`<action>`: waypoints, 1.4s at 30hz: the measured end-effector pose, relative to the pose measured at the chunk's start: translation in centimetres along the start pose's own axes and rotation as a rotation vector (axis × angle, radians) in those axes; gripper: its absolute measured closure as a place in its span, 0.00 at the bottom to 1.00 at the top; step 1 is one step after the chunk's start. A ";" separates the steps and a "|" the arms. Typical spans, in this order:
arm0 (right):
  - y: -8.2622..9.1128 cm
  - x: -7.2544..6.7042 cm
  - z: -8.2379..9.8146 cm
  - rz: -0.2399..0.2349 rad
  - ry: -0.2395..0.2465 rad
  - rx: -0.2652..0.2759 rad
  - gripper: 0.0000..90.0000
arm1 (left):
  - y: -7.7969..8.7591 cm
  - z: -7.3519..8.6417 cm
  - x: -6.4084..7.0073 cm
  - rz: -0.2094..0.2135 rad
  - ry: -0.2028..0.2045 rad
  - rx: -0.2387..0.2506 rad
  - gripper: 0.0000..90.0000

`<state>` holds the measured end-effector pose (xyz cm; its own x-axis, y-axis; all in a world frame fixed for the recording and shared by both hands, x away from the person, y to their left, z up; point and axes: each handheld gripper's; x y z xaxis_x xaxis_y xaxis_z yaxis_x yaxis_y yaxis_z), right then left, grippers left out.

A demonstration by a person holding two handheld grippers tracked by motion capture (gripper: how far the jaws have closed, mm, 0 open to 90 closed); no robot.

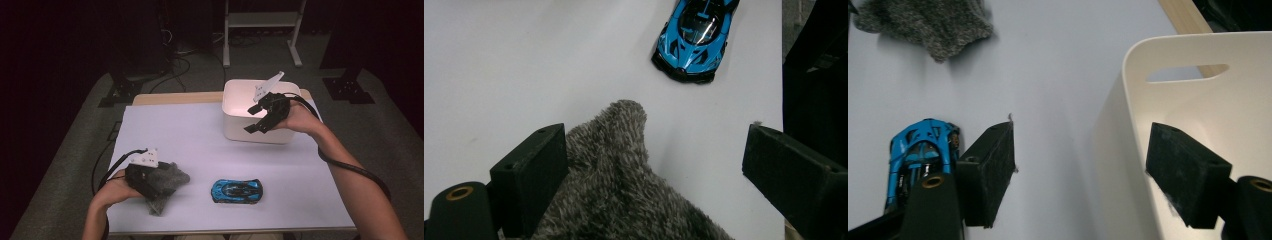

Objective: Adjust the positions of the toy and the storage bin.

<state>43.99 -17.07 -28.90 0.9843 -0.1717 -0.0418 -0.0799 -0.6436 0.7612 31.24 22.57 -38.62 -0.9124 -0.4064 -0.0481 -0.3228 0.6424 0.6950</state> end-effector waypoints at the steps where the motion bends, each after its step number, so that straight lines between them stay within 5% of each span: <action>1: 0.0 0.3 -0.1 0.001 0.000 0.001 0.30 | 0.0 0.0 0.0 0.002 0.000 0.001 0.12; 14: -0.9 3.0 1.4 0.020 -0.041 -0.049 0.37 | 0.3 0.1 0.1 0.002 0.002 -0.003 0.11; 34: -2.0 4.2 2.4 -0.007 -0.015 -0.097 0.88 | 0.5 0.3 0.0 0.000 0.010 0.000 0.11; 42: -2.2 4.4 2.1 -0.035 -0.014 -0.113 0.94 | 0.6 0.3 0.0 0.001 0.008 0.001 0.11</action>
Point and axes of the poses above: each handheld gripper's, and its own axes: y roughly backward along the jaws, z roughly out of its underside, x roughly to its right, and after that the axes turned 9 degrees about -z, right-handed
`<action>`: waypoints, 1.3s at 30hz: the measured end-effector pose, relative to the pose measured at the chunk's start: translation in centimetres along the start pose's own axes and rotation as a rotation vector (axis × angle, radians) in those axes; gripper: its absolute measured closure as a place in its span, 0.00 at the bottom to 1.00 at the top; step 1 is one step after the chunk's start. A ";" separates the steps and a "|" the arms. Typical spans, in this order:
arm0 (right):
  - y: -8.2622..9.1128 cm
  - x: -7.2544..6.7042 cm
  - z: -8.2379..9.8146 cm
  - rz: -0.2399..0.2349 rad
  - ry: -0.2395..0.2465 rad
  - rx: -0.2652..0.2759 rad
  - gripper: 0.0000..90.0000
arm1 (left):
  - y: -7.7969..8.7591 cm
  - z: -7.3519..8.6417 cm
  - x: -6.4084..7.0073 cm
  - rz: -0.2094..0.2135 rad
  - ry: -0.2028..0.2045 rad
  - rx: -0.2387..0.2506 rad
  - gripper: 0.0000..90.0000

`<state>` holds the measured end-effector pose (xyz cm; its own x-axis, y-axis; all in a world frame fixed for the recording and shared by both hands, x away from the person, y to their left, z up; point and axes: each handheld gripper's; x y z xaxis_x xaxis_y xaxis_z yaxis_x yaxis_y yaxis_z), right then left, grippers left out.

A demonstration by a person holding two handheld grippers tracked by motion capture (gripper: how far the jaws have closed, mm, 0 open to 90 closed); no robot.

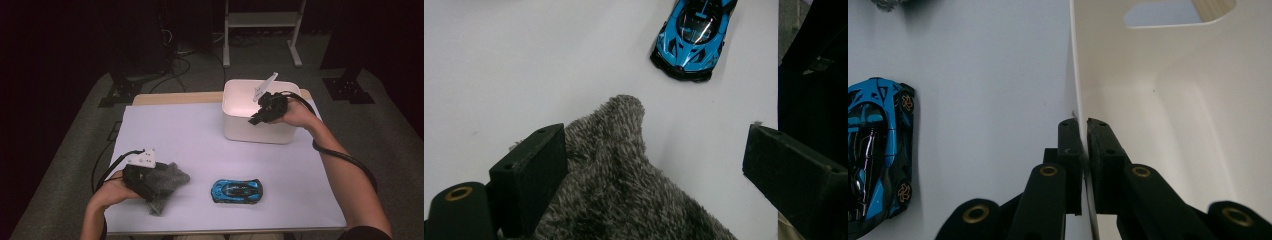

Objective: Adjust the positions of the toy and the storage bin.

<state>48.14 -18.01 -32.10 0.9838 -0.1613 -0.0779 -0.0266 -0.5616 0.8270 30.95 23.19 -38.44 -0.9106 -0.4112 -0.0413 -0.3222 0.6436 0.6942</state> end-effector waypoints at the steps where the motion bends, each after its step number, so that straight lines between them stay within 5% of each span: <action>1: 0.0 0.0 0.0 -0.002 -0.004 0.000 0.94 | 0.0 0.0 0.0 0.000 0.002 0.000 0.11; 22: -0.6 -1.4 -0.9 -0.040 0.028 0.005 0.96 | 0.3 0.1 0.2 0.010 0.008 0.007 0.11; 39: -2.8 -4.3 -4.1 -0.116 0.146 0.009 0.92 | 0.4 0.1 0.3 0.018 0.010 0.006 0.11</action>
Point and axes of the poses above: each handheld gripper's, and its own axes: y roughly backward along the jaws, z roughly out of its underside, x roughly to its right, and after that the axes turned 9 degrees about -z, right-handed
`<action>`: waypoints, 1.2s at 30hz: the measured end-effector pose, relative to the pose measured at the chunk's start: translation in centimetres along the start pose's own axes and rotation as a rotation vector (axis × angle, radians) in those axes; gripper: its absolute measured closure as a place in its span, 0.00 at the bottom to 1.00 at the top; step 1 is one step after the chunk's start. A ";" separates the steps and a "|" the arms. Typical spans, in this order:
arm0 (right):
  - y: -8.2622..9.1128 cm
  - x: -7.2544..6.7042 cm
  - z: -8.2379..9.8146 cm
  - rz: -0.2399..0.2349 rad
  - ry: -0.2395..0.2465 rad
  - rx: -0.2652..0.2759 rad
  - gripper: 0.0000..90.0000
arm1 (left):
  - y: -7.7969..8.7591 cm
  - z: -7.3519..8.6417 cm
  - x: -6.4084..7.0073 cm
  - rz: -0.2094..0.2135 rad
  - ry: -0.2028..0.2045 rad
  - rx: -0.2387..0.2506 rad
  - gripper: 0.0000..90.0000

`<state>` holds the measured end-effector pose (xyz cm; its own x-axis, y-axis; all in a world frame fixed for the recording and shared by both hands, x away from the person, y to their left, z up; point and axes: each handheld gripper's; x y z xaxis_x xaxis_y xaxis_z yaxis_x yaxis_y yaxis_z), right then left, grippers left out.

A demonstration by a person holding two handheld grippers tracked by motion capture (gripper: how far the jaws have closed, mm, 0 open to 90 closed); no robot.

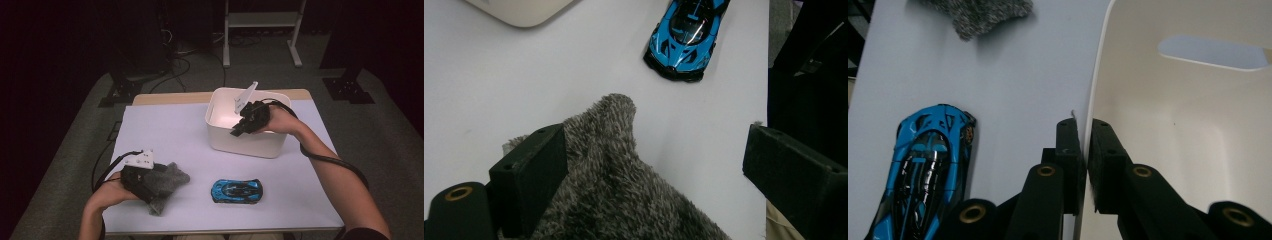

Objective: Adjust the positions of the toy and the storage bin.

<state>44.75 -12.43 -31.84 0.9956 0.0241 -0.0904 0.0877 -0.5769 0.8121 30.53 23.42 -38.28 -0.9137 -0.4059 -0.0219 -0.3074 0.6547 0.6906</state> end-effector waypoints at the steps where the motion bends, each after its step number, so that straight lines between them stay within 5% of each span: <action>1: -0.2 -0.1 -0.2 -0.004 0.006 0.000 0.92 | 0.0 0.0 0.0 0.000 0.000 0.000 0.11; 16: -2.0 -2.5 -2.4 -0.083 0.109 -0.008 0.91 | -0.1 -0.1 0.1 0.003 -0.005 -0.007 0.11; 36: -2.3 -3.8 -2.3 -0.125 0.122 -0.001 0.89 | -0.3 -0.2 0.2 0.011 -0.004 -0.005 0.11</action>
Point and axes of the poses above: each handheld gripper's, and its own axes: y roughly backward along the jaws, z roughly out of its underside, x roughly to its right, and after that the axes turned 9 degrees about -z, right-handed
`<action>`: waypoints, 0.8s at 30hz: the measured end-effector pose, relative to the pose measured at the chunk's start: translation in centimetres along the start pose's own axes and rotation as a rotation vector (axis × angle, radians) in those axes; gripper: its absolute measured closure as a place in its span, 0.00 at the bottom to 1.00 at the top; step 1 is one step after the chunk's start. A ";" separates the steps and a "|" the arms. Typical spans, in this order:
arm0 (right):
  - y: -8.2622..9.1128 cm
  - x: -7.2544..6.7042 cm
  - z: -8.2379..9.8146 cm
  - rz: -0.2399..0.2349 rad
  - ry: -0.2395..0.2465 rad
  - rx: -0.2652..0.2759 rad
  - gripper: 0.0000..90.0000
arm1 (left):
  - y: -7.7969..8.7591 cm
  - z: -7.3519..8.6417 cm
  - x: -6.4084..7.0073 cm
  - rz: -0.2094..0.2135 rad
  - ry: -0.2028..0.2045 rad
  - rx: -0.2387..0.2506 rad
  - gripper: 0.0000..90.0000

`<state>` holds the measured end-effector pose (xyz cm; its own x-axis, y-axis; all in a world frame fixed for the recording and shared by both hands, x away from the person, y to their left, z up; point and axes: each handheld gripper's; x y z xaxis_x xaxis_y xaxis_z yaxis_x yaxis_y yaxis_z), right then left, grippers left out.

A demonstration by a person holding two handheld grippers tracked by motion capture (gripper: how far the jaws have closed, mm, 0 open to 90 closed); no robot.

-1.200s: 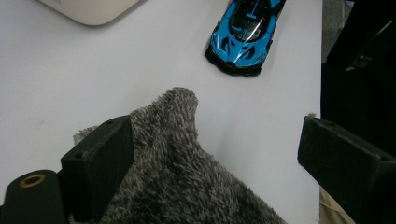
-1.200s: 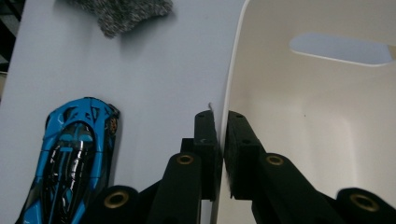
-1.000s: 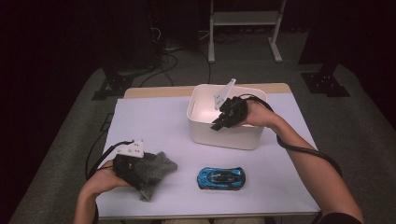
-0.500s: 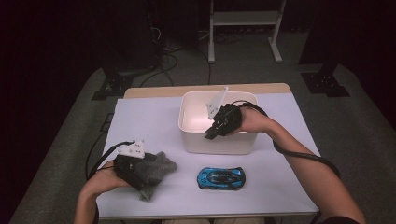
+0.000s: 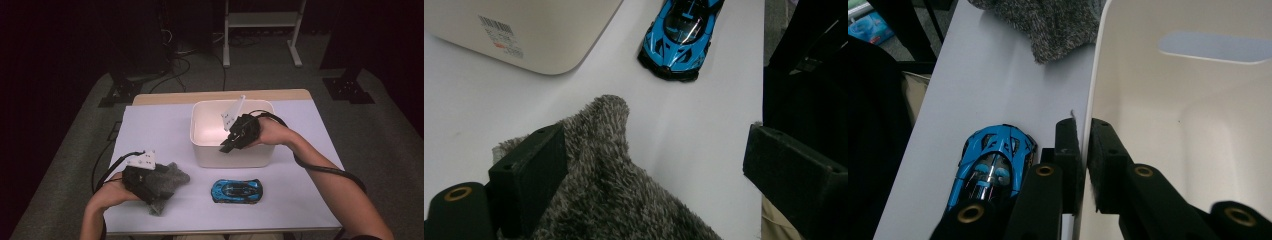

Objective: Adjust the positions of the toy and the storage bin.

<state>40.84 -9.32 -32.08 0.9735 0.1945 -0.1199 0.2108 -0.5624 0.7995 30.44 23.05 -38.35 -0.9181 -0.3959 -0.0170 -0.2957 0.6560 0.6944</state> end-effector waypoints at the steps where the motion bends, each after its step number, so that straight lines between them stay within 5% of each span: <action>1: 0.0 0.0 0.0 0.005 -0.009 0.001 0.83 | 0.0 0.0 0.0 0.000 0.000 0.001 0.11; 13: 2.6 -2.7 0.2 0.105 -0.082 0.121 0.39 | -0.2 -0.1 0.1 0.000 -0.005 -0.003 0.11; 24: 3.1 -8.1 1.4 0.105 -0.070 0.223 0.28 | -0.3 -0.1 0.3 -0.006 0.006 -0.005 0.10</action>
<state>33.69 -13.77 -29.42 0.9932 0.0739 -0.0896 0.1147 -0.7415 0.6611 30.28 22.68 -38.44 -0.9146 -0.4040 -0.0171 -0.3002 0.6502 0.6980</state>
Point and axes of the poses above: each handheld gripper's, and its own axes: y roughly backward along the jaws, z roughly out of its underside, x roughly to its right, and after that the axes turned 9 degrees about -z, right-handed
